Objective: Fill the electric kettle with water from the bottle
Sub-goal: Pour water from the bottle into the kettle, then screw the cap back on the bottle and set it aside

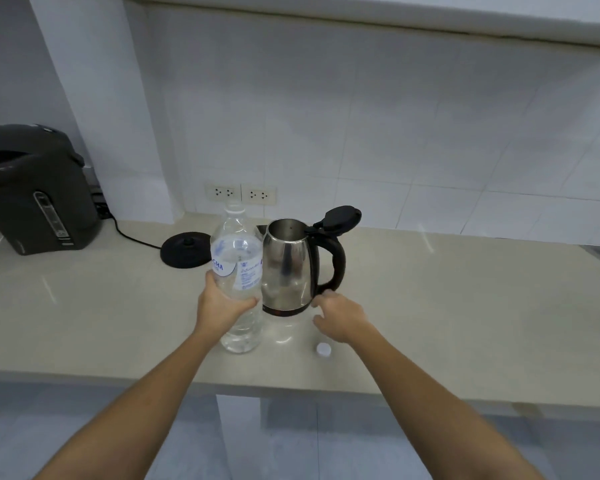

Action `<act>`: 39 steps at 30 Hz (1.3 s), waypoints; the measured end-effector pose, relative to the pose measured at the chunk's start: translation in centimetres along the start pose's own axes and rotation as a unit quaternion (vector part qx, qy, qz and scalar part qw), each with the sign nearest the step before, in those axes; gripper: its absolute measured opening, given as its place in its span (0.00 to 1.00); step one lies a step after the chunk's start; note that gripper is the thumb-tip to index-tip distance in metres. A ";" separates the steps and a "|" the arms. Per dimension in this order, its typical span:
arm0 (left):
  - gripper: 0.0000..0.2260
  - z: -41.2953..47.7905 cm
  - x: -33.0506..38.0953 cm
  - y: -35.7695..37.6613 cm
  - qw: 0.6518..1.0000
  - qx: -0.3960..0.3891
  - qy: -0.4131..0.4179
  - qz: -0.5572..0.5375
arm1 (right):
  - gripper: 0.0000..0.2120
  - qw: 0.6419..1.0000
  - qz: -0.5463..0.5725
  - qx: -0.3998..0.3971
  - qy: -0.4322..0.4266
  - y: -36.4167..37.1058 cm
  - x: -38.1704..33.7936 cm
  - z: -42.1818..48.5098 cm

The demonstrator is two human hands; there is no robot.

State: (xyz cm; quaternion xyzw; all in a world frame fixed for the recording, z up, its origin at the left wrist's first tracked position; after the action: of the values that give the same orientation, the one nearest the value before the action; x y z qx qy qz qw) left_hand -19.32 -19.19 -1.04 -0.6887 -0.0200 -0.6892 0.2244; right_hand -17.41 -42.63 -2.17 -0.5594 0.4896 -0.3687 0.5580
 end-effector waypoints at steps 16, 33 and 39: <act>0.39 -0.6 -0.7 -0.6 0.996 -0.043 0.009 0.072 | 0.13 0.984 0.129 -0.089 0.085 5.3 -1.0 0.9; 0.40 -0.1 -1.1 -0.8 0.995 -0.073 0.004 0.068 | 0.13 0.966 0.011 0.021 -0.256 -21.1 -14.2 2.9; 0.41 -0.1 -1.4 -0.7 0.994 -0.076 0.004 0.073 | 0.16 0.960 -0.084 -0.020 -0.267 -21.8 -15.5 3.0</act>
State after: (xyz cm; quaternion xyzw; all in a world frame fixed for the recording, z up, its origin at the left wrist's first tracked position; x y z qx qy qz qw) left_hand -19.70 -18.18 -2.15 -0.7005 0.0840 -0.6733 0.2212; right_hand -15.36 -29.22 21.08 -0.6876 0.2817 -0.2415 0.6241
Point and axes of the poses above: each hand's wrist, its own z-axis towards the middle knuckle, its own y-axis out of the palm, x = y × z, the point moved 3 cm from there along z, towards the middle knuckle, and after that the axes turned 4 degrees about -z, right-handed, at the moved point
